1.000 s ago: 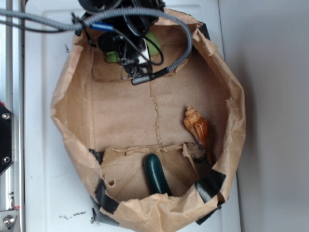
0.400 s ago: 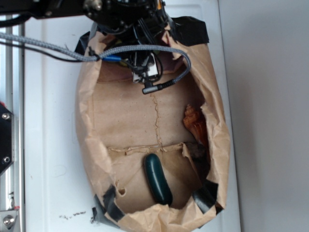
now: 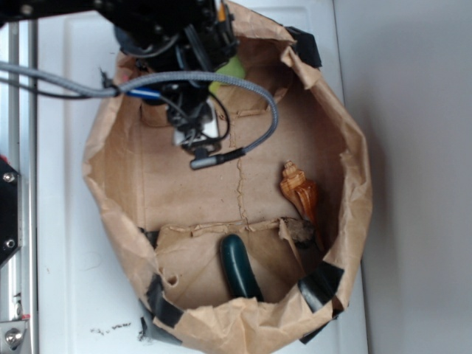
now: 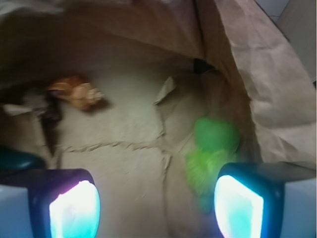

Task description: Grab the green animal.

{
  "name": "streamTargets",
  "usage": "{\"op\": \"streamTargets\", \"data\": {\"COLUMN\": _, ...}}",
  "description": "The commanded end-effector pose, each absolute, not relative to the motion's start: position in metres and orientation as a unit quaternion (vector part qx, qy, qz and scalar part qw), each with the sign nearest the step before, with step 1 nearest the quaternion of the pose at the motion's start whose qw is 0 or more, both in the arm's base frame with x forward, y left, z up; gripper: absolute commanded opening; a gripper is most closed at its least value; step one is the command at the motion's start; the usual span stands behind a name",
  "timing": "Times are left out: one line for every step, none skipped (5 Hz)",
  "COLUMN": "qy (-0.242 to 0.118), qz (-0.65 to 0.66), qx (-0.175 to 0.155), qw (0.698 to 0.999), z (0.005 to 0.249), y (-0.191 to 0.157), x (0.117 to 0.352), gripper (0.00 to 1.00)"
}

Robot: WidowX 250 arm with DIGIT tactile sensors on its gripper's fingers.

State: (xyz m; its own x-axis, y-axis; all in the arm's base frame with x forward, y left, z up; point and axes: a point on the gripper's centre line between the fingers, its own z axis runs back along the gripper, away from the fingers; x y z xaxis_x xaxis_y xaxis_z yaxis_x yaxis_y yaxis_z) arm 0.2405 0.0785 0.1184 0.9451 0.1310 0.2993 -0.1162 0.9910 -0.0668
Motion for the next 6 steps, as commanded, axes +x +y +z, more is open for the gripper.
{"op": "streamTargets", "data": {"qy": -0.188, "qz": 0.041, "qx": -0.001, "qw": 0.981, "z": 0.126, "y": 0.058, "x": 0.264, "gripper": 1.0}}
{"op": "streamTargets", "data": {"qy": -0.186, "qz": 0.037, "qx": 0.006, "qw": 0.982, "z": 0.108, "y": 0.051, "x": 0.271, "gripper": 1.0}}
{"op": "streamTargets", "data": {"qy": -0.179, "qz": 0.052, "qx": 0.019, "qw": 0.982, "z": 0.096, "y": 0.067, "x": 0.276, "gripper": 1.0}}
{"op": "streamTargets", "data": {"qy": -0.178, "qz": 0.074, "qx": 0.042, "qw": 0.98, "z": 0.087, "y": 0.095, "x": 0.275, "gripper": 1.0}}
{"op": "streamTargets", "data": {"qy": -0.174, "qz": 0.079, "qx": 0.05, "qw": 0.98, "z": 0.091, "y": 0.114, "x": 0.268, "gripper": 1.0}}
{"op": "streamTargets", "data": {"qy": -0.17, "qz": 0.086, "qx": 0.044, "qw": 0.981, "z": 0.098, "y": 0.125, "x": 0.266, "gripper": 1.0}}
